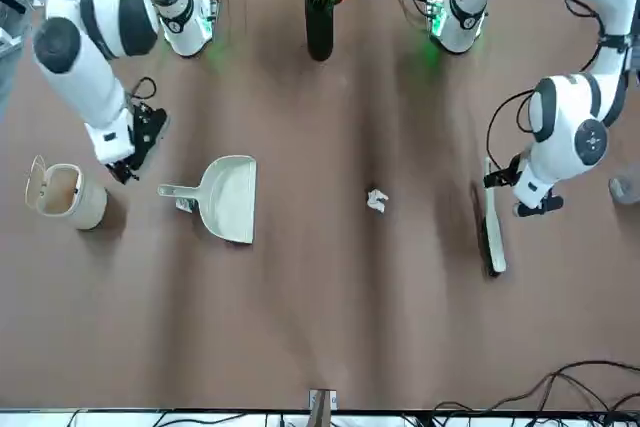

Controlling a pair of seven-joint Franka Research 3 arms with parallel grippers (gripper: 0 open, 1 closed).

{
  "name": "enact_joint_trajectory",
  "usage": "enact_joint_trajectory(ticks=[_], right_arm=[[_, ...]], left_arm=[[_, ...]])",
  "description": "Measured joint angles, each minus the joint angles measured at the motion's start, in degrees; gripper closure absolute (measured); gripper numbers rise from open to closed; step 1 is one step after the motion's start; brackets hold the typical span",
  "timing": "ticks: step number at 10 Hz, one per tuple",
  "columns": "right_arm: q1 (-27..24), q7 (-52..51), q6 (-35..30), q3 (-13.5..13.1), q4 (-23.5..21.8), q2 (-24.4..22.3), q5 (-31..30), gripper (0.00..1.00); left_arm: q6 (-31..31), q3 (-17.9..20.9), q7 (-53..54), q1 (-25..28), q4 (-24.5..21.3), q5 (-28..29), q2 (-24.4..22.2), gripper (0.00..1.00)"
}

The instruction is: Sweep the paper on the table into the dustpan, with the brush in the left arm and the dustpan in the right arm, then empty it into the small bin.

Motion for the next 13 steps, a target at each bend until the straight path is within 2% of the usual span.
enact_joint_trajectory(ticks=[2,3,4,5,6,9,10,13], right_arm=[[0.0,-5.8,5.1,0.0,-1.2,3.4,-0.9,0.00],[-0.1,-7.8,6.2,0.0,-1.4,6.0,-1.1,0.00],[-0.2,-8.7,6.6,-0.1,-1.4,8.7,-1.7,0.00],[-0.2,-9.3,7.0,-0.1,-1.4,11.1,-2.9,0.00],[-0.2,-9.4,8.2,-0.1,-1.4,13.1,-4.5,0.00],[-0.2,-9.5,10.3,-0.1,-1.7,15.2,-5.6,0.00],[-0.2,-9.5,11.4,-0.1,-2.2,15.5,-5.6,0.00],[-0.2,-9.5,14.1,-0.1,-2.8,17.6,-5.6,0.00]], left_arm=[[2.9,0.1,0.0,0.1,-1.9,0.2,1.2,0.12],[3.0,0.1,0.0,0.2,-2.1,0.3,1.1,0.19],[3.0,0.1,0.0,0.2,-2.1,0.3,1.1,0.33],[3.0,0.1,0.0,0.2,-2.1,0.3,1.1,0.39],[3.0,0.1,0.0,0.2,-2.1,0.4,1.1,0.39],[3.0,0.1,0.0,0.1,-2.1,1.1,1.0,0.56],[3.0,0.0,0.0,0.1,-2.1,1.1,0.9,0.71],[3.0,0.0,-0.1,0.1,-2.0,1.2,0.2,0.73]])
